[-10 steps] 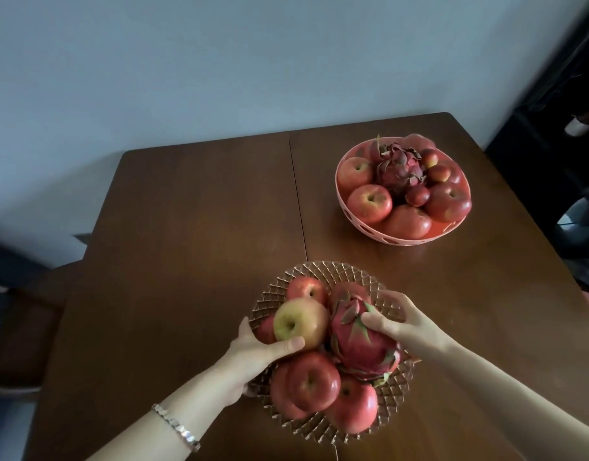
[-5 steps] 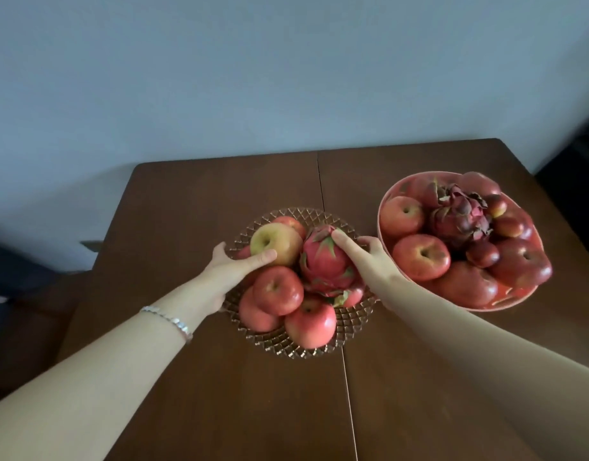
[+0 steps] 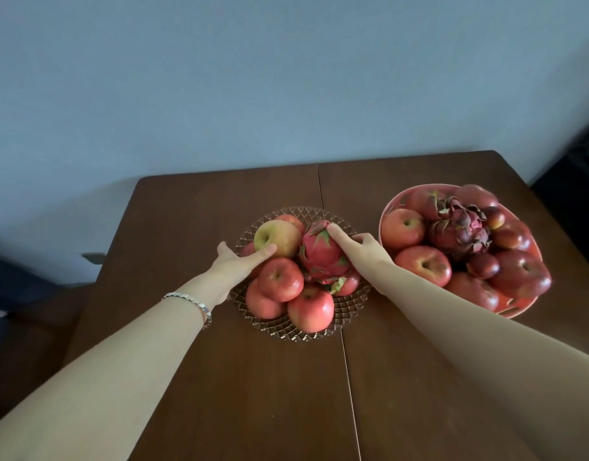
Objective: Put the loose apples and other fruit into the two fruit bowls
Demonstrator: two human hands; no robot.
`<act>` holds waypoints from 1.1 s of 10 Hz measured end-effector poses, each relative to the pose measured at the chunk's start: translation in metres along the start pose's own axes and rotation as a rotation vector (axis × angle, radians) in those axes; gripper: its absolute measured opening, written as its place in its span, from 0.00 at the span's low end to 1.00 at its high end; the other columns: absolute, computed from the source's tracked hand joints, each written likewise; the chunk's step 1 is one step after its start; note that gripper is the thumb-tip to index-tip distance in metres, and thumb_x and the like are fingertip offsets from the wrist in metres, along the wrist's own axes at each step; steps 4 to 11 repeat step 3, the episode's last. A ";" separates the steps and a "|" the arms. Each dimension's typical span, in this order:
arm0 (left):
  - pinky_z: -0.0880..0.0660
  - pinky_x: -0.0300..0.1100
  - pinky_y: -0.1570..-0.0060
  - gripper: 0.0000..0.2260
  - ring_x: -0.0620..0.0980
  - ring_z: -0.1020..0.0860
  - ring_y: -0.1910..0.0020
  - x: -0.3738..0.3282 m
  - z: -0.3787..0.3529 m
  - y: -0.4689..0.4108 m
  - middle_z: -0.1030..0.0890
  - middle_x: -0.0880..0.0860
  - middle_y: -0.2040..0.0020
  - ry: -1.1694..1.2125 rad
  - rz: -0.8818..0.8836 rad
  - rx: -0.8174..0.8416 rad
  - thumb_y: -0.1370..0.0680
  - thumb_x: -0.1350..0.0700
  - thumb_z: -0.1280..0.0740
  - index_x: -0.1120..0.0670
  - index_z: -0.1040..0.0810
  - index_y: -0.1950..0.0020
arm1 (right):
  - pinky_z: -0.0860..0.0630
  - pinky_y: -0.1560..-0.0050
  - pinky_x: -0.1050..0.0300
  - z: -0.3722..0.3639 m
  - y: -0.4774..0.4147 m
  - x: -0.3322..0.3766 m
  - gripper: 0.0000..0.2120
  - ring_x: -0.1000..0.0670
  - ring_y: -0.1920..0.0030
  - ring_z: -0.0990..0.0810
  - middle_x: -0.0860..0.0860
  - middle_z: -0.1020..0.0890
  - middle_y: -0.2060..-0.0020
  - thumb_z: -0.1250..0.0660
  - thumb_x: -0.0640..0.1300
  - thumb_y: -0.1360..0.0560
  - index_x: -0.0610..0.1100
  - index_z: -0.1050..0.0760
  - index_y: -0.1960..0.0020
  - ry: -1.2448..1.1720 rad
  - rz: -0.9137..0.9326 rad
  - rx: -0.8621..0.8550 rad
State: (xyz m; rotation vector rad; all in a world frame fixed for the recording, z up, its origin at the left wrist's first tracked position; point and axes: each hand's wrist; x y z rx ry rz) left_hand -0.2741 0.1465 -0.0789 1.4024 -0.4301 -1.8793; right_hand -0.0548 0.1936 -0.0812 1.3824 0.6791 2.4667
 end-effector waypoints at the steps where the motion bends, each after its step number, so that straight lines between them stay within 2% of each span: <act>1: 0.36 0.54 0.35 0.43 0.59 0.36 0.30 -0.005 0.006 0.013 0.37 0.58 0.27 -0.141 -0.101 -0.095 0.31 0.33 0.36 0.55 0.46 0.25 | 0.31 0.60 0.57 0.009 0.016 0.011 0.35 0.47 0.56 0.22 0.46 0.19 0.53 0.42 0.71 0.34 0.41 0.26 0.45 0.146 0.056 -0.069; 2: 0.31 0.47 0.47 0.23 0.57 0.25 0.44 -0.017 0.011 0.028 0.23 0.58 0.43 -0.350 -0.326 -0.233 0.24 0.40 0.41 0.57 0.26 0.40 | 0.31 0.69 0.57 0.021 0.033 0.021 0.19 0.49 0.70 0.25 0.49 0.25 0.72 0.38 0.58 0.28 0.42 0.28 0.66 0.317 0.172 -0.038; 3: 0.29 0.43 0.62 0.09 0.55 0.23 0.66 -0.027 0.011 0.060 0.20 0.55 0.65 -0.487 -0.453 -0.221 0.25 0.52 0.38 0.55 0.25 0.61 | 0.31 0.68 0.58 0.032 0.063 0.030 0.11 0.50 0.71 0.28 0.48 0.26 0.74 0.37 0.45 0.29 0.38 0.25 0.65 0.442 0.185 0.054; 11: 0.29 0.43 0.62 0.09 0.55 0.23 0.66 -0.027 0.011 0.060 0.20 0.55 0.65 -0.487 -0.453 -0.221 0.25 0.52 0.38 0.55 0.25 0.61 | 0.31 0.68 0.58 0.032 0.063 0.030 0.11 0.50 0.71 0.28 0.48 0.26 0.74 0.37 0.45 0.29 0.38 0.25 0.65 0.442 0.185 0.054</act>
Point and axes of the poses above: each hand's wrist, its own y-axis away from the middle knuckle, its own z-axis out of the back of the hand, x = y × z
